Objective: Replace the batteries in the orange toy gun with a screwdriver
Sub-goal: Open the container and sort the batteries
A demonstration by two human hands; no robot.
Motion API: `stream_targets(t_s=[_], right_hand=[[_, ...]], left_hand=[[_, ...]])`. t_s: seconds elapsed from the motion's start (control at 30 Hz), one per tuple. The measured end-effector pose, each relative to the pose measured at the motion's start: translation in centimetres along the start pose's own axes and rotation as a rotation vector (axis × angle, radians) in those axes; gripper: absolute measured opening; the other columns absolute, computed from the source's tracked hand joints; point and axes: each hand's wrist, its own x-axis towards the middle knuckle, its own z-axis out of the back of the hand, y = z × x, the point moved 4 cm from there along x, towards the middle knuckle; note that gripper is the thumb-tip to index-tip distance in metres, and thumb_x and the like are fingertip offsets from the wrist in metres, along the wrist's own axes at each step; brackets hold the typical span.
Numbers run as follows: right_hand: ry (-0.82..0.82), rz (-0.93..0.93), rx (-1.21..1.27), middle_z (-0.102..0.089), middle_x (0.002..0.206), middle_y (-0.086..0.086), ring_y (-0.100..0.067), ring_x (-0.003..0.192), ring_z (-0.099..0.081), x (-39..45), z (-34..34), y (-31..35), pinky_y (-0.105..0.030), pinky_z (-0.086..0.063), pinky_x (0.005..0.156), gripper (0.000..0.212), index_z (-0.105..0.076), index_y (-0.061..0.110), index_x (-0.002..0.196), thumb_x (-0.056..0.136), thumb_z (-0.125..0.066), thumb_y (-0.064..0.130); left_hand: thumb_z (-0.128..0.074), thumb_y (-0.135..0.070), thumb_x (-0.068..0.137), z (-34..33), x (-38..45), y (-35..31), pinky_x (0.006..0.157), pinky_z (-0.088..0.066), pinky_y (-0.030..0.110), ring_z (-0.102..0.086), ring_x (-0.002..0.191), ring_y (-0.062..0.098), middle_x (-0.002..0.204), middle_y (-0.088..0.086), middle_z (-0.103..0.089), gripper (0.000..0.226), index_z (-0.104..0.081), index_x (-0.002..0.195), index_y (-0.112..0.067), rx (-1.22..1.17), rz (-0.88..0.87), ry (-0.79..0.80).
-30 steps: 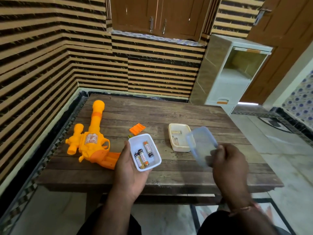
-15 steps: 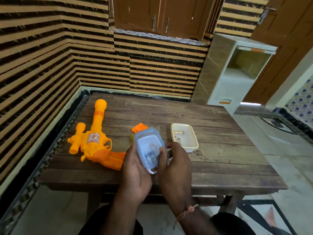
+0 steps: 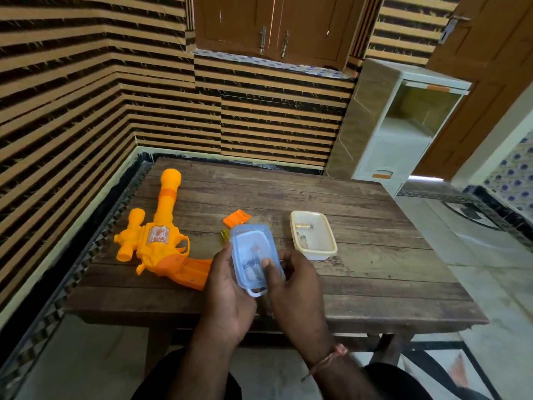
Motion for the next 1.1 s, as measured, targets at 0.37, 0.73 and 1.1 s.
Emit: stream_targets(t_s=[0.37, 0.73, 1.1], right_hand=[[0.083, -0.005, -0.182, -0.067, 0.075, 0.005, -0.017, 0.068, -0.065, 1.4, 1.1, 0.3, -0.032, -0.052, 0.067, 0.007, -0.061, 0.019, 0.079, 0.085, -0.063, 0.017], [0.031, 0.043, -0.406, -0.071, 0.087, -0.002, -0.024, 0.086, -0.065, 0.8, 1.6, 1.9, -0.031, -0.048, 0.071, 0.009, -0.064, 0.018, 0.083, 0.086, -0.056, 0.021], [-0.111, 0.145, -0.349, -0.068, 0.081, 0.002, -0.020, 0.078, -0.062, -0.1, 1.1, 1.3, -0.033, -0.046, 0.066, 0.008, -0.062, 0.020, 0.085, 0.088, -0.055, 0.021]], left_hand=[[-0.052, -0.046, 0.086, 0.2, -0.1, 0.4, 0.067, -0.060, 0.034, -0.072, 0.084, 0.025, 0.109, 0.017, -0.070, 0.054, -0.063, 0.125, -0.009, 0.068, 0.036, 0.019], [-0.069, -0.034, 0.075, 1.2, 0.4, 0.4, 0.073, -0.058, 0.040, -0.067, 0.093, 0.033, 0.114, 0.023, -0.067, 0.063, -0.060, 0.130, -0.007, 0.087, 0.027, -0.043], [-0.068, -0.030, 0.077, 0.5, 0.2, 0.7, 0.084, -0.056, 0.043, -0.066, 0.102, 0.034, 0.121, 0.025, -0.065, 0.056, -0.060, 0.127, -0.005, 0.113, -0.020, -0.062]])
